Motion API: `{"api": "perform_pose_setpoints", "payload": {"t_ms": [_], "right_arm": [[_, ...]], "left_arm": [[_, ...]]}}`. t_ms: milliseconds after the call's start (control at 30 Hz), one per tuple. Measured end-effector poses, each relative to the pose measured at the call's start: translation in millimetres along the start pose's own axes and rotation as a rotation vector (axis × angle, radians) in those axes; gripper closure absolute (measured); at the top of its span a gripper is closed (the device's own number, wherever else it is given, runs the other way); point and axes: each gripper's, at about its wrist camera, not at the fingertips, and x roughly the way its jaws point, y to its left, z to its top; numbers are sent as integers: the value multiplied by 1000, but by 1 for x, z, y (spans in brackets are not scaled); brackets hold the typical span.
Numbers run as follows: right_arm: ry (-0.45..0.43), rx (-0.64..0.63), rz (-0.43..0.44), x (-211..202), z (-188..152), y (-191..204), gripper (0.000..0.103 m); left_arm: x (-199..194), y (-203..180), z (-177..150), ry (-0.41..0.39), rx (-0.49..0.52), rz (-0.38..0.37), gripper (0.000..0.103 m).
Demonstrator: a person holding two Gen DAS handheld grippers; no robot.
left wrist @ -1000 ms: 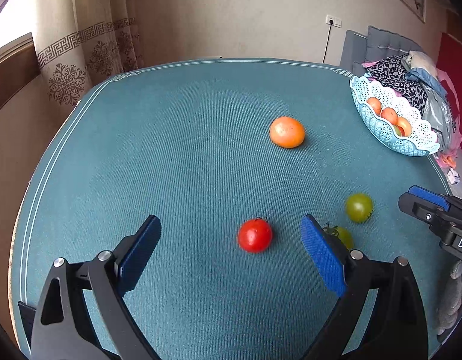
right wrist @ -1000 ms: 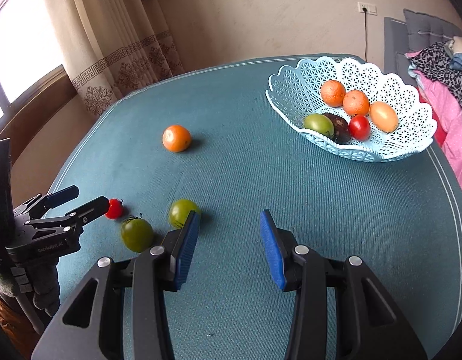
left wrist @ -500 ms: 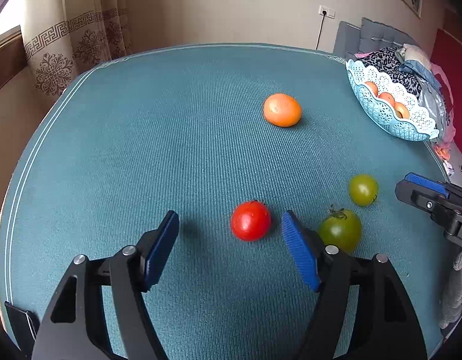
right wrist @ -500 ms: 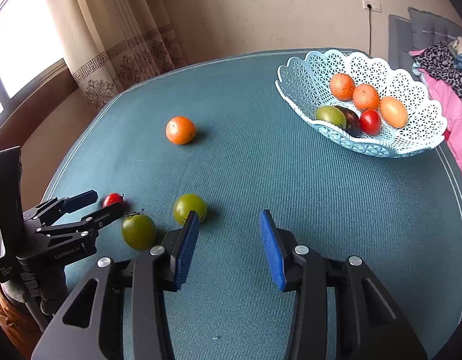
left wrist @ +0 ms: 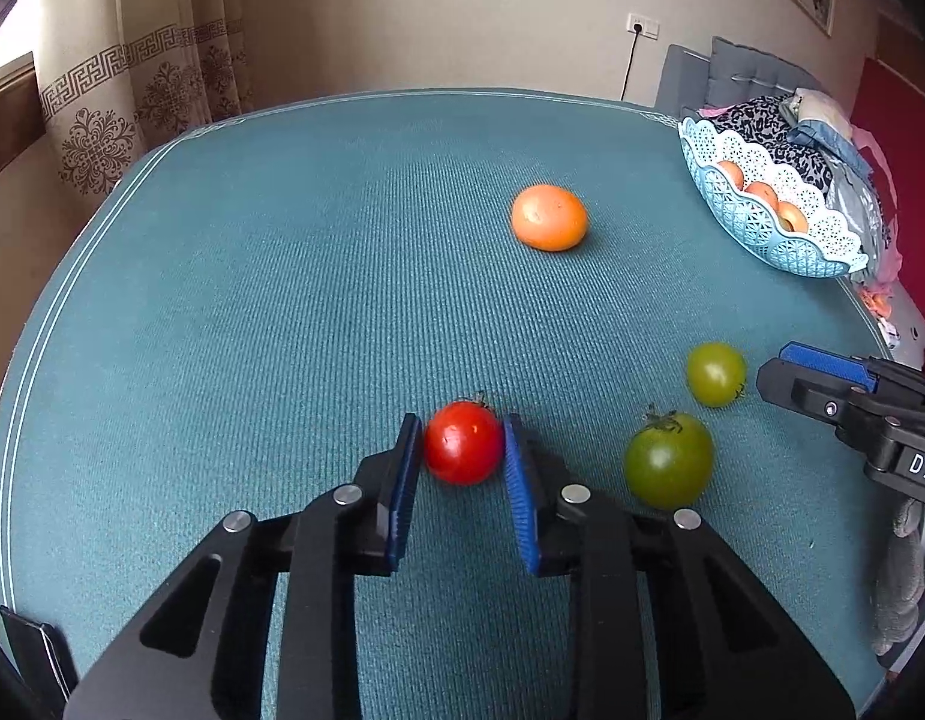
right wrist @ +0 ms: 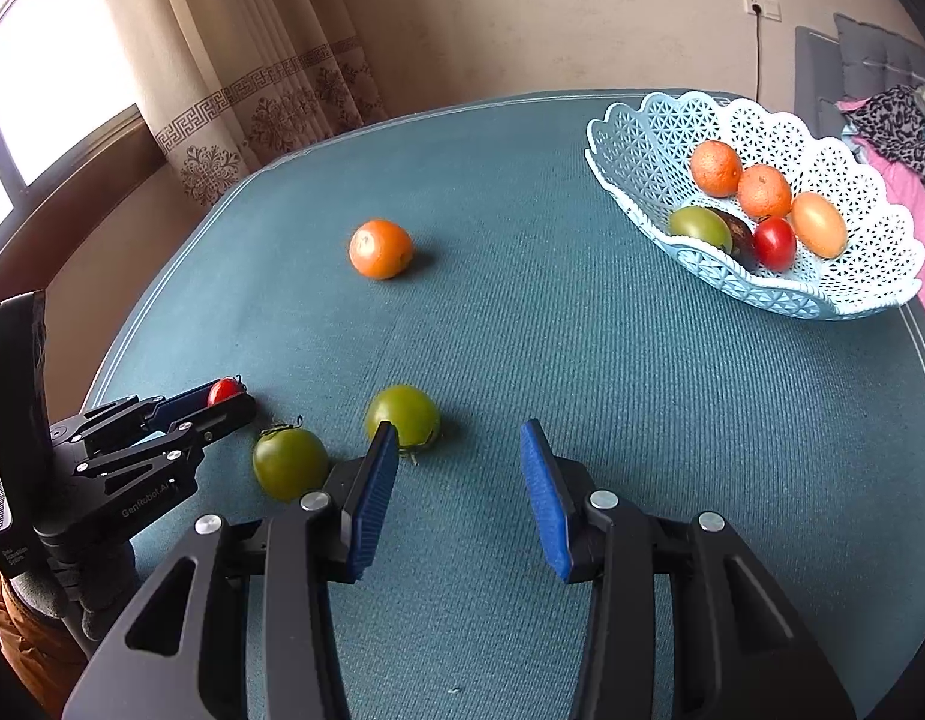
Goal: Organize fruits
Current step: 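Grasp a red tomato with the left gripper while the right grasps a green tomato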
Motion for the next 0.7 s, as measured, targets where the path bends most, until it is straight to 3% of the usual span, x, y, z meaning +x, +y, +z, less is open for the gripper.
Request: {"api": "perform_pose_setpoints", "payload": {"t_ms": [700], "right_arm": [[58, -78, 37, 35, 12, 22, 60]], "left_arm": [[-9, 2, 2, -17, -15, 20, 77]]}}
